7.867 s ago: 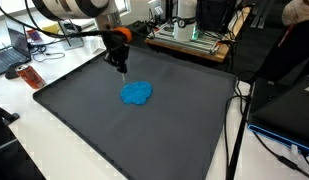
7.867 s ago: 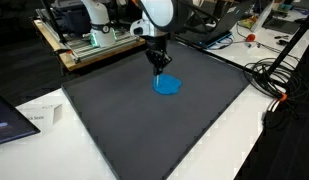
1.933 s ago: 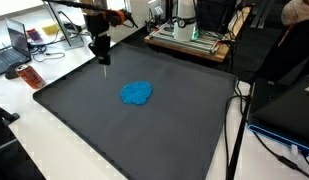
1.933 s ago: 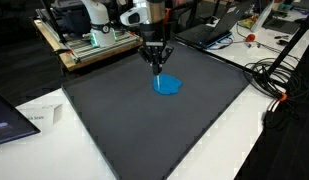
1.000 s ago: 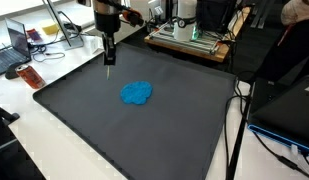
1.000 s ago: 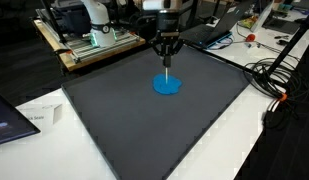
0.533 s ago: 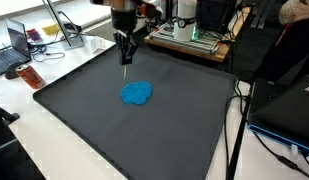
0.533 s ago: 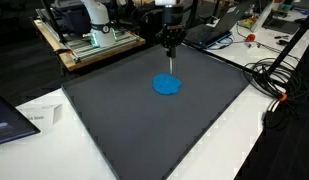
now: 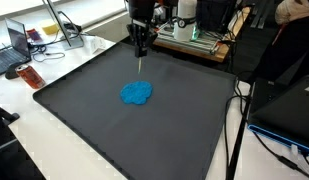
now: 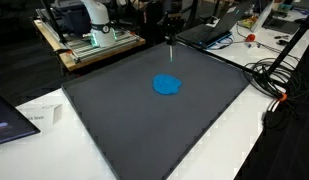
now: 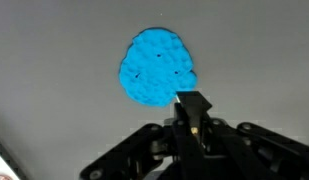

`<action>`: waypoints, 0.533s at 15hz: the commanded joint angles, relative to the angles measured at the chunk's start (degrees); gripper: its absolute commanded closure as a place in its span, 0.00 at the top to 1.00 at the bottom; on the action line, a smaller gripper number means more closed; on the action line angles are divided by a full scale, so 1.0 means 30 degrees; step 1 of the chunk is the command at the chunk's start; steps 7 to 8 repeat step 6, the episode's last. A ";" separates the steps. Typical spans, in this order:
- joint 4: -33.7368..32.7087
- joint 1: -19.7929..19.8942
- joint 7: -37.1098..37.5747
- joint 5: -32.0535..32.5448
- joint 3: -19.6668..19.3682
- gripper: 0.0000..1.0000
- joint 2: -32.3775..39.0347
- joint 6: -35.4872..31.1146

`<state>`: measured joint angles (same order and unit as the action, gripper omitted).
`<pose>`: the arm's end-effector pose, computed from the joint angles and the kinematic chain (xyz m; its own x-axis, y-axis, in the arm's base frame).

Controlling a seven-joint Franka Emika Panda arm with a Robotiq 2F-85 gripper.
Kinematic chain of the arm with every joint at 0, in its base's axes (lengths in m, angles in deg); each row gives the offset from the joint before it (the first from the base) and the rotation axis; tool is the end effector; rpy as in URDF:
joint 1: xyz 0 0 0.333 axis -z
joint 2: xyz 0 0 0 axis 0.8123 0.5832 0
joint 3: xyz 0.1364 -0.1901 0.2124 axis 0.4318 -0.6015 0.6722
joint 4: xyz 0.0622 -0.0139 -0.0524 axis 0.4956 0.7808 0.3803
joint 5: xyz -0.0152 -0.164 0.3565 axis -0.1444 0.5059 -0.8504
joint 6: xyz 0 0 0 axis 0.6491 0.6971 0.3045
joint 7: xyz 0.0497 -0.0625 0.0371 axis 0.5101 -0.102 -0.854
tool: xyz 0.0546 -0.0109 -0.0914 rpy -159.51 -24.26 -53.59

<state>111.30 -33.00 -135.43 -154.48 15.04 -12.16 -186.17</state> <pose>0.5270 0.0768 0.3477 0.9665 -0.1917 0.1705 -0.1990 -0.9797 0.0264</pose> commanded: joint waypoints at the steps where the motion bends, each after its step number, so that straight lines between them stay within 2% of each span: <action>1: 0.1891 0.2040 -0.0463 -0.0356 0.1919 0.03 -0.0943 0.0070; 5: 0.2910 0.3481 -0.1444 -0.0372 0.3150 0.03 -0.1207 0.0050; 8: 0.3217 0.3559 -0.1899 -0.0372 0.3044 0.03 -0.1520 0.0329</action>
